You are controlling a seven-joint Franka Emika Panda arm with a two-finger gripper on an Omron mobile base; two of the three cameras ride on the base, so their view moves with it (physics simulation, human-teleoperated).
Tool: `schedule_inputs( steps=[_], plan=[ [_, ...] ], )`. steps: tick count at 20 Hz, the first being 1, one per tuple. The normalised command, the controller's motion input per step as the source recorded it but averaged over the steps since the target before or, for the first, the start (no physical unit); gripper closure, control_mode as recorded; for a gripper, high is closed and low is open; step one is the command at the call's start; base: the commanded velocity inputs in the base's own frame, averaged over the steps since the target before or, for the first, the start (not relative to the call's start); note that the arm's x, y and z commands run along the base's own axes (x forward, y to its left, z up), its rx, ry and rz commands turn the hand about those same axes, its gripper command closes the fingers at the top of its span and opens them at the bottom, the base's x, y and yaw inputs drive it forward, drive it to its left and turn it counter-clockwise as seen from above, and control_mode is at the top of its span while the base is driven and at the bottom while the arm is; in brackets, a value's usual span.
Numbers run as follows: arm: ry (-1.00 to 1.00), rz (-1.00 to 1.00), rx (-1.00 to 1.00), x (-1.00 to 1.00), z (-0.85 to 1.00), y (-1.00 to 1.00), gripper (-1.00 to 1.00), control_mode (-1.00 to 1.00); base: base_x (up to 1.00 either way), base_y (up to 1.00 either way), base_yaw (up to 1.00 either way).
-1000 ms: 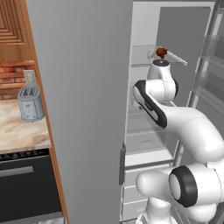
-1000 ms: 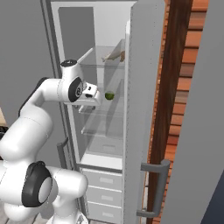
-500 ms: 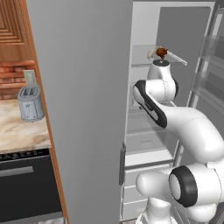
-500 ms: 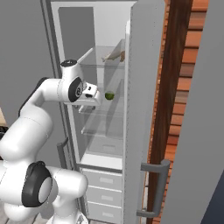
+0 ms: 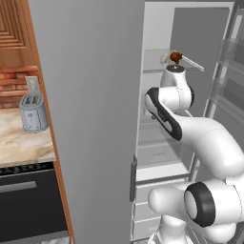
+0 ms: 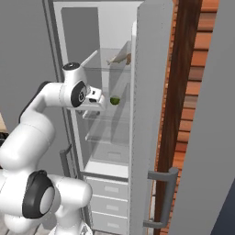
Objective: Gather the mushroom and lime from the fridge and place them on a tray on the dining counter. Then gather the chicken drumstick and fish from the fridge and place them on the other tray.
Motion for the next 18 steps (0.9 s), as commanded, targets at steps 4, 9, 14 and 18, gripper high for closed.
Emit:
schedule_inputs(
  steps=[4, 9, 14, 18],
  plan=[
    [-0.19, 0.0, 0.05, 0.04, 0.26, -0.09, -1.0, -1.0, 0.0, 0.0, 0.0],
    [-0.11, 0.0, 0.07, 0.24, 0.47, -0.19, -1.0, -1.0, 0.0, 0.0, 0.0],
    [-0.01, -0.01, 0.02, 0.42, 0.45, -0.07, -1.0, -1.0, 0.0, 0.0, 0.0],
    [0.0, 0.0, 0.03, 0.28, 0.03, -0.19, -1.0, -1.0, 0.0, 0.0, 0.0]
  ],
)
